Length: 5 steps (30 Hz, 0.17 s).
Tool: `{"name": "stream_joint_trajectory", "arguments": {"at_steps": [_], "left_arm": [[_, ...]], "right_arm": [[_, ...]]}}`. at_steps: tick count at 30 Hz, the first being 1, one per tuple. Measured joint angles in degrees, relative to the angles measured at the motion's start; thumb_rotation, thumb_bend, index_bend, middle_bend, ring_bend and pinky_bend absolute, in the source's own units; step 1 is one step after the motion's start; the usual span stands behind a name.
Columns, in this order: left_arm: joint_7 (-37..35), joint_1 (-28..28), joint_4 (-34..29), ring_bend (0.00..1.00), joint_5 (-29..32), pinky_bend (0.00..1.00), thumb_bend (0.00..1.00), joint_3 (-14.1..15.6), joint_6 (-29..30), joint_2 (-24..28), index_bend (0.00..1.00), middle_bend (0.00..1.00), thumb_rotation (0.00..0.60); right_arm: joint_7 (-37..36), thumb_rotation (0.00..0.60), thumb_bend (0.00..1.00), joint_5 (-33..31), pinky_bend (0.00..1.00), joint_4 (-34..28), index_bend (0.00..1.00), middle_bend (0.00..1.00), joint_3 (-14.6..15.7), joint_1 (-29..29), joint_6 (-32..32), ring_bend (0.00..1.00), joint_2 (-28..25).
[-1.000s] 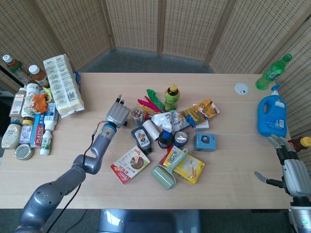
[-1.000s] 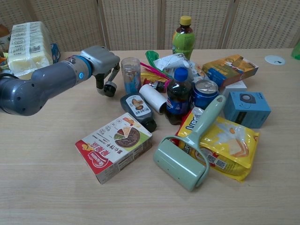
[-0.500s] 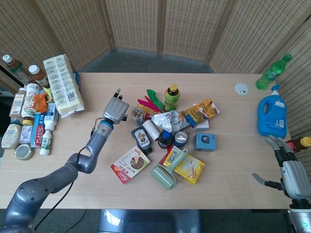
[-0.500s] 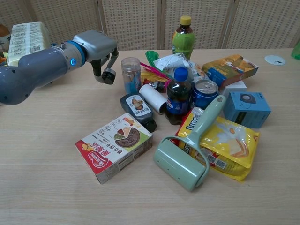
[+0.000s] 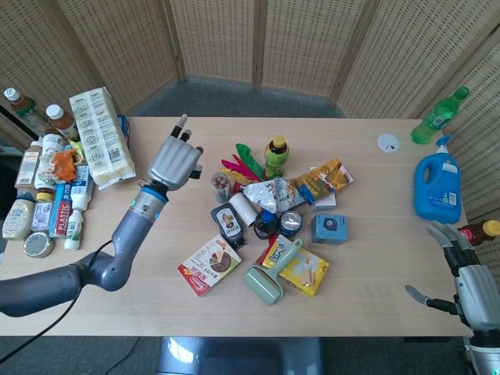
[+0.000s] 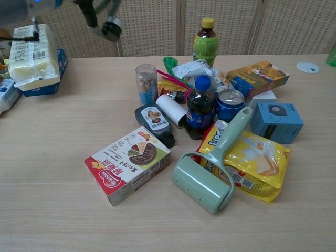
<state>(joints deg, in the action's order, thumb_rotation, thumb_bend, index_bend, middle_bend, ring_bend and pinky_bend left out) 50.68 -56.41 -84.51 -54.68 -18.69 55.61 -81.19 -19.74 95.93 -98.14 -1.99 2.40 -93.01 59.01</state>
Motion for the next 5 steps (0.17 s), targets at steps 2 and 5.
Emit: {"name": "stream_joint_trajectory", "arguments": {"at_steps": [2, 5], "left_arm": [[1.65, 0.68, -4.55, 0.29, 1.18, 0.1, 0.0, -0.37, 1.77, 4.04, 0.63, 0.79, 0.6], [3.37, 1.86, -10.52, 0.29, 3.02, 0.1, 0.0, -0.84, 4.27, 10.03, 0.63, 0.78, 0.6]], "right_arm": [[-0.45, 0.6, 0.0, 0.54, 0.0, -0.23, 0.0, 0.0, 0.23, -0.25, -0.56, 0.0, -0.33], [-0.86, 0.6, 0.0, 1.1, 0.0, -0.52, 0.0, 0.0, 0.5, -0.5, -1.12, 0.0, -0.69]]}}
